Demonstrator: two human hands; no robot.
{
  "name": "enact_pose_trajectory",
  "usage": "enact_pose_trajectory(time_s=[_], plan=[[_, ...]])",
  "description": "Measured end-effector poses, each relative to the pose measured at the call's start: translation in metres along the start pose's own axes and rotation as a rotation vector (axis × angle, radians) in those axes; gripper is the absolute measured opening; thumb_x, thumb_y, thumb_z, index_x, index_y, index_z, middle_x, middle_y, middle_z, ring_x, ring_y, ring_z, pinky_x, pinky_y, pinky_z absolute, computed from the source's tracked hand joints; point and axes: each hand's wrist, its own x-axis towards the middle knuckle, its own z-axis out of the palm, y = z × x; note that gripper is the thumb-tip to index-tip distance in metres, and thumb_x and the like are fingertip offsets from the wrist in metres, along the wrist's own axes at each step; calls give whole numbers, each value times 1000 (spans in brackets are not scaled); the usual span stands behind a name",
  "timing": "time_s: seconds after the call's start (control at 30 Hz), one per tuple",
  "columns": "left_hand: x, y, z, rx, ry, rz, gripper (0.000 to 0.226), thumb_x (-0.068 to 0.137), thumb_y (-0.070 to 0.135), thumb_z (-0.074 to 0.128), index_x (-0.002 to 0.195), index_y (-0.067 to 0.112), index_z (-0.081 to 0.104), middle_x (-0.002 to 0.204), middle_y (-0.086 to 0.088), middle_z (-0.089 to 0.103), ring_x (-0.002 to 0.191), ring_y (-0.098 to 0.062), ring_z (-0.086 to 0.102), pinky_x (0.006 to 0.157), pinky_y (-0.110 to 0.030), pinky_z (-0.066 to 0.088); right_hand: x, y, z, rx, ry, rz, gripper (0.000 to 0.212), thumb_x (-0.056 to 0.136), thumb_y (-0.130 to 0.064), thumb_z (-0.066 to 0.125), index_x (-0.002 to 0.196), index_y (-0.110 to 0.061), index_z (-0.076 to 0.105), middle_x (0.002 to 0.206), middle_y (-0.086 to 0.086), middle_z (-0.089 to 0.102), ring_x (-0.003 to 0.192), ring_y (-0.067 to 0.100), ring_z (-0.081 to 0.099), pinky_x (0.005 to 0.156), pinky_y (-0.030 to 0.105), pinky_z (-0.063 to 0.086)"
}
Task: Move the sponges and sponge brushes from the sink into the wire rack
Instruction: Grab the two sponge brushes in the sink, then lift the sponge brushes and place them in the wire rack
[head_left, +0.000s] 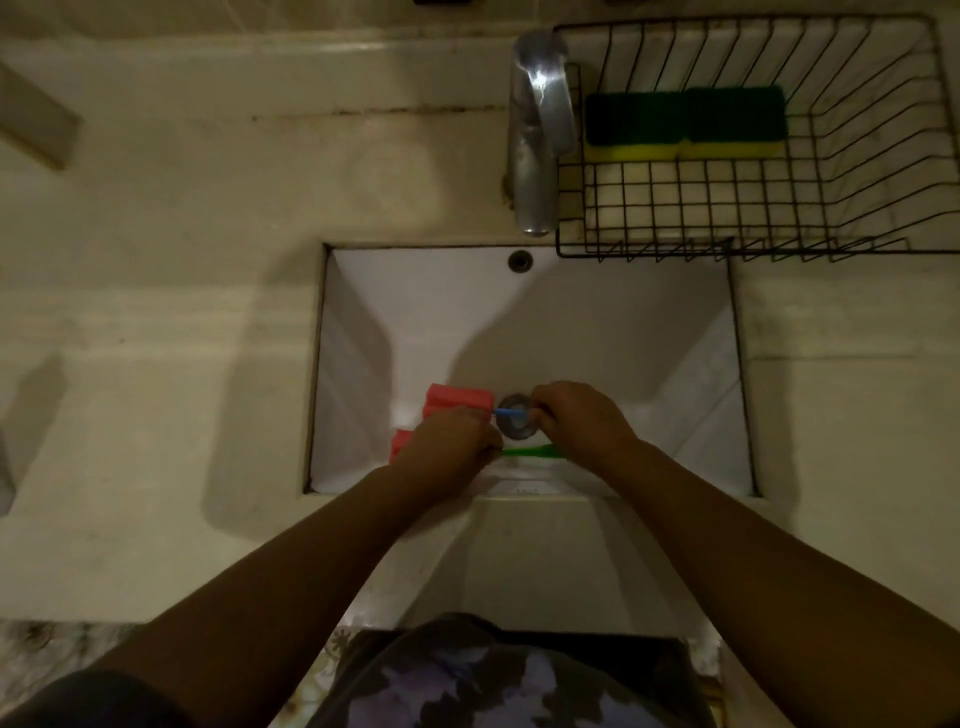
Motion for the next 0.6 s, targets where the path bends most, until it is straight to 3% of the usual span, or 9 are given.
enact_pose_trajectory(time_s=[0.2,0.3,0.6], plan=[[-8,24,-27,-70,121,50,22,94,20,63,111,12,74,103,-9,74,90,-22,67,80,-23,42,-16,-16,-30,-16,102,-5,15,90,-24,53,79,-17,59,76,3,59,69,21,55,63,38,49],[-10,36,-44,-77,125,69,17,93,20,63,104,13,75,94,-8,73,82,-18,66,83,-30,53,-25,-20,-44,-19,155,-13,18,92,-26,53,78,-18,59,73,0,58,67,17,54,59,31,44],[-16,67,-92,34,186,158,12,94,21,61,96,16,71,95,-1,69,88,-12,63,88,-30,53,-45,-41,-104,-108,294,-87,17,94,-30,51,82,-21,59,76,-1,57,69,13,54,65,29,48]])
